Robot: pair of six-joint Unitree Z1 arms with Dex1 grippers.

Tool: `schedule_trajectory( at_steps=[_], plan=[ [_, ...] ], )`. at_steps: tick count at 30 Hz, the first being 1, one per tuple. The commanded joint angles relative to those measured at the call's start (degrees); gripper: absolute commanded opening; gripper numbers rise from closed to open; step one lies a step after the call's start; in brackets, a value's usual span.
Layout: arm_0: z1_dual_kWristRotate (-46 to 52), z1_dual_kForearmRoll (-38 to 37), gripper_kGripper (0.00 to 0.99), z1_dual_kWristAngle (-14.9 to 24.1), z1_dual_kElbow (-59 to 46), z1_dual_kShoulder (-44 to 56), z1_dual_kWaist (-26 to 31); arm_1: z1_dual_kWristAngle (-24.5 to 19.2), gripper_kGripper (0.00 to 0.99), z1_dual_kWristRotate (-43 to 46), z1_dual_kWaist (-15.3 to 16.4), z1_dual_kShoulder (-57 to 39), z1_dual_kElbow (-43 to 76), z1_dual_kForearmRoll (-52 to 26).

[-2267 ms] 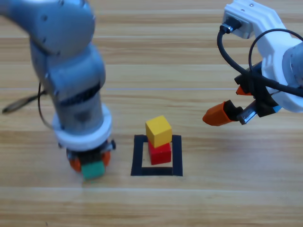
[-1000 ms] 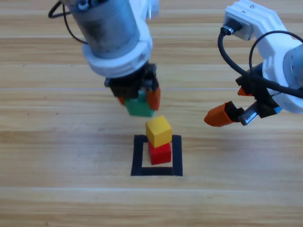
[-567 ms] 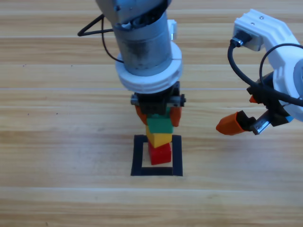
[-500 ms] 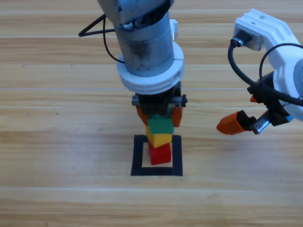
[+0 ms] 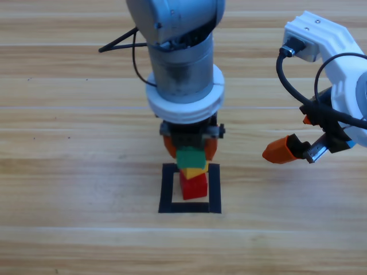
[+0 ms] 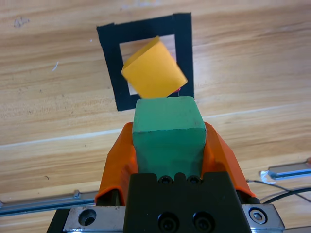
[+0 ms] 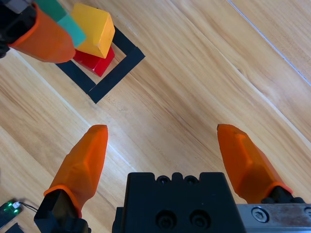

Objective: Stack the blocks in the rectangular block: red at the bottom, yellow in the middle, green on top

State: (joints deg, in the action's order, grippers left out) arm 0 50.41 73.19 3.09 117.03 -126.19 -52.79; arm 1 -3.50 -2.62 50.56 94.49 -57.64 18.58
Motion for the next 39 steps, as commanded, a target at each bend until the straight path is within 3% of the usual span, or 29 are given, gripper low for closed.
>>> schedule_trajectory(
  at_steps=[1,18,24,33,39],
  plan=[
    [0.04,0.99,0.0,1.22,2.15,-3.72,-0.56,-0.46,0.988,0.07,-1.51,-2.38,1.83,1.02],
    [-0.13,1.52,0.0,2.01,3.38,-5.12,0.59,-0.2,0.988,0.16,-1.6,-4.31,2.36,2.25],
    [-0.22,1.61,0.0,2.18,3.47,-5.21,1.11,1.91,0.988,1.3,-1.78,-5.63,3.06,2.25],
    [-0.66,1.7,0.0,2.36,3.73,-5.3,1.99,11.23,0.988,2.97,-1.78,-10.73,3.5,3.57],
    [-0.84,1.7,0.0,2.45,3.64,-5.65,2.17,11.58,0.988,2.97,-1.78,-10.99,3.59,3.48]
  ],
)
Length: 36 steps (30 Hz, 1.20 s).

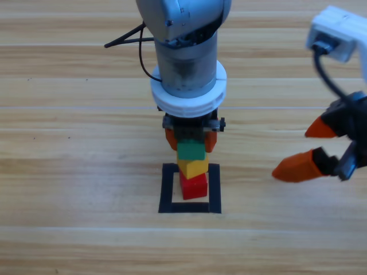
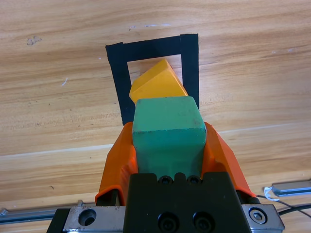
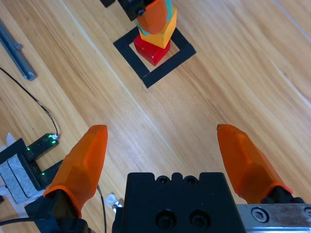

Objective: Stack the blocks in the rectangular block: red at the bottom, yellow in the middle, green on top

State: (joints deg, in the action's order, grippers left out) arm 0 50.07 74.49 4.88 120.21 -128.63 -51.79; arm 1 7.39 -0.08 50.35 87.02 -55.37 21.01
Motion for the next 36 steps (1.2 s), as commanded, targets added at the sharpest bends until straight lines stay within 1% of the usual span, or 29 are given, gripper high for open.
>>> schedule_trajectory(
  at_steps=[1,26,36],
  plan=[
    [-0.5,0.4,0.0,0.66,0.55,-3.21,1.17,0.7,0.988,0.52,-1.57,-3.52,1.32,1.05],
    [-0.5,0.4,0.0,0.84,1.96,-5.67,1.17,0.26,0.988,0.52,-1.57,-3.17,1.5,0.7],
    [-0.5,0.75,0.0,1.19,1.43,-5.06,1.61,0.17,0.988,0.52,-1.57,-3.17,1.58,0.61]
  ],
)
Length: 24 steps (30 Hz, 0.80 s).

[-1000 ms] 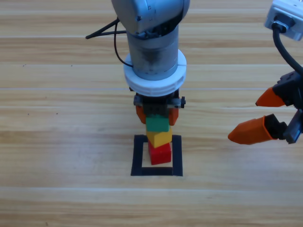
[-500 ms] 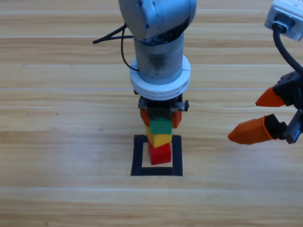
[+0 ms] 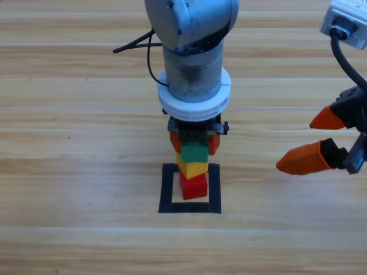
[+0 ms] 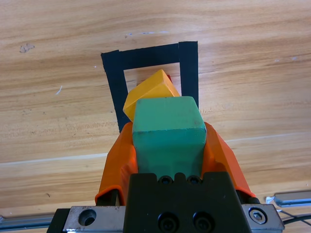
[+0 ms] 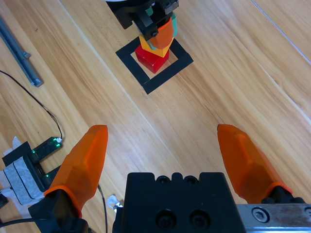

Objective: Stack the blocks in the rectangular block: red at the bottom, yellow in the middle, green on top

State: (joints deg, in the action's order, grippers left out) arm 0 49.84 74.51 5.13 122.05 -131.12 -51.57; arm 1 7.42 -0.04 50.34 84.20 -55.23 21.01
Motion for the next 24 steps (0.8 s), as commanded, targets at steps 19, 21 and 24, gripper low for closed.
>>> schedule_trajectory(
  at_steps=[19,21,24],
  plan=[
    [-0.27,0.82,0.107,0.67,-0.76,-2.21,1.47,-0.3,0.988,0.48,-1.56,-0.35,1.44,0.61],
    [-0.18,0.82,0.169,0.5,-0.76,-2.38,1.39,-0.39,0.988,0.48,-1.56,-0.35,1.44,0.61],
    [0.26,0.82,0.27,0.41,-0.59,-2.47,1.39,-0.74,0.988,0.48,-1.56,-0.35,1.44,0.61]
  ],
)
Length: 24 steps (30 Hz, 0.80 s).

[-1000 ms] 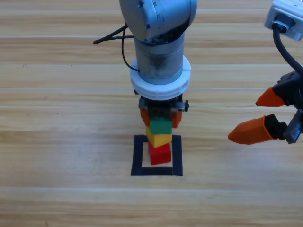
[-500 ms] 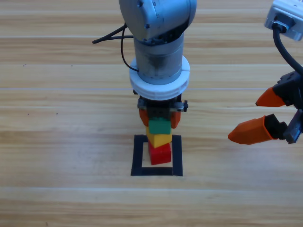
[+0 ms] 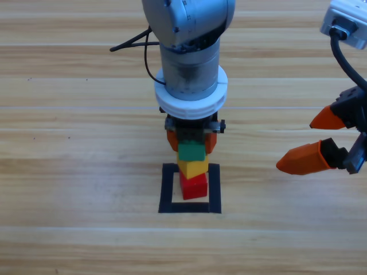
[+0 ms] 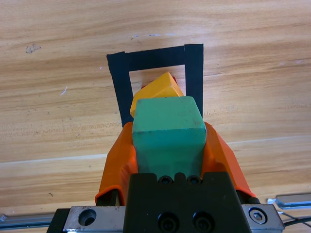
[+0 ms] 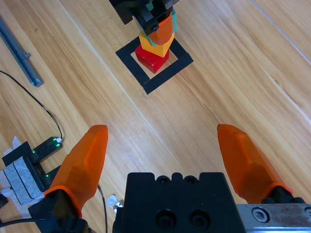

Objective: Stack the blocks in the rectangular block: red at the bottom, yellow in the middle, green on top

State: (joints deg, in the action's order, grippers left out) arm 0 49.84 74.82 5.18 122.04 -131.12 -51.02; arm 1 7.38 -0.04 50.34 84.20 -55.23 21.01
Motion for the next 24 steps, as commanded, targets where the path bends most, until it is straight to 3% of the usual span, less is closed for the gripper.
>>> schedule_trajectory(
  at_steps=[1,6,12,16,24],
  plan=[
    [0.61,0.5,0.298,0.36,-0.49,-2.47,0.83,-0.79,0.988,0.48,-1.56,-0.35,1.44,0.61],
    [1.23,0.5,0.385,0.27,0.3,-2.38,0.57,-1.23,0.988,0.48,-1.56,-0.35,1.44,0.52],
    [1.67,0.5,0.753,0.0,1.44,-2.12,-0.05,-2.02,0.988,0.48,-1.56,-0.7,1.61,0.52],
    [1.75,0.59,0.902,0.0,1.62,-1.68,-0.31,-2.11,0.988,0.48,-1.56,-0.88,1.53,0.52],
    [2.28,2.61,0.973,1.85,3.73,2.89,-0.57,-1.93,0.988,0.48,-1.56,-1.31,1.79,0.52]
  ],
)
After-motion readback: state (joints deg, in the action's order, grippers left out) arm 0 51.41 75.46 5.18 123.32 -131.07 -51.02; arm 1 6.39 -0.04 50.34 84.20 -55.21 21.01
